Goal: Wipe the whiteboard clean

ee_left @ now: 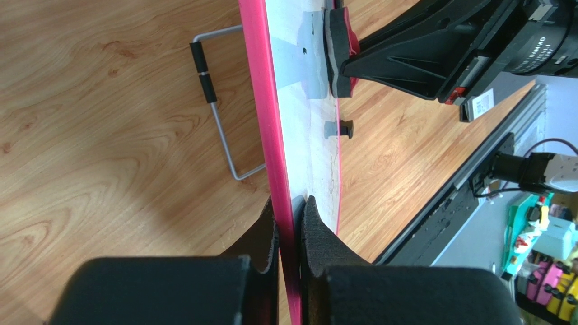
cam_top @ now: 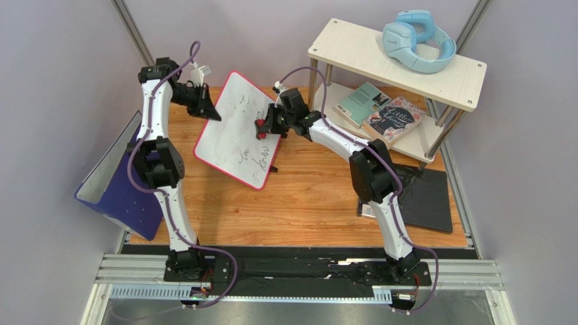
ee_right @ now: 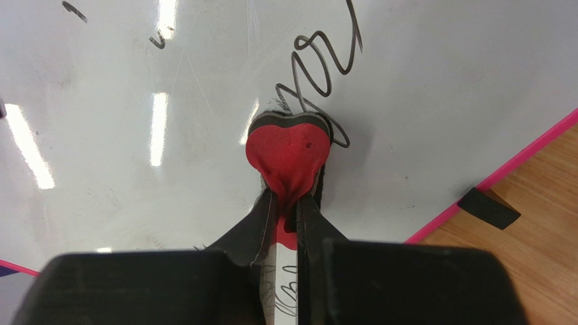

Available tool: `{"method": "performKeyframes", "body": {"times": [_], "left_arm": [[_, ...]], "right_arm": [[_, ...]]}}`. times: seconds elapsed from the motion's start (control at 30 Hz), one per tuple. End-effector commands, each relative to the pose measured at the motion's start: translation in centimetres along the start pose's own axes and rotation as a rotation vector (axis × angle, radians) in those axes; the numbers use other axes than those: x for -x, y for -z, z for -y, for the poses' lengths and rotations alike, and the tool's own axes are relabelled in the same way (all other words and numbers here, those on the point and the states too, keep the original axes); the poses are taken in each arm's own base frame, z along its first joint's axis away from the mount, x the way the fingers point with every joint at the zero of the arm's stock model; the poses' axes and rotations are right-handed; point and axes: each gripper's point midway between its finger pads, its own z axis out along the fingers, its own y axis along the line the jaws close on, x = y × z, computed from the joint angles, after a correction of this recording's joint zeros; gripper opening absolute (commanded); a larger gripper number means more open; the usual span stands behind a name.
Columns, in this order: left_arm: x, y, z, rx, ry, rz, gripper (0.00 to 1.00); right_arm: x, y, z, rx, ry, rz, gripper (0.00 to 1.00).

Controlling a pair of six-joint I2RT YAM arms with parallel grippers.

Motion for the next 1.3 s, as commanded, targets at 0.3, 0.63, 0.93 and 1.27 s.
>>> {"method": "performKeyframes", "body": {"times": [0.3, 0.63, 0.93, 1.27], "left_arm": [[-0.5, -1.6, 1.2, 0.14, -0.37, -0.16, 0.0], [-0.8, -2.1, 2.3, 0.136, -0.396, -0.179, 0.0], [-1.8, -2.2, 2.4, 0.135, -0.407, -0.202, 0.0], [-1.8, -2.0, 2.4, 0.151, -0.403, -0.203, 0.0]], "right_arm": [[7.0, -5.0, -2.3, -0.008, -0.007, 0.227, 0.0], [3.3, -5.7, -8.5, 0.205, 0.011, 0.121, 0.0], [1.5, -5.0, -12.8, 0.299, 0.088, 0.079, 0.0], [0.7, -5.7, -12.3, 0.224, 0.124, 0.089, 0.0]]}}
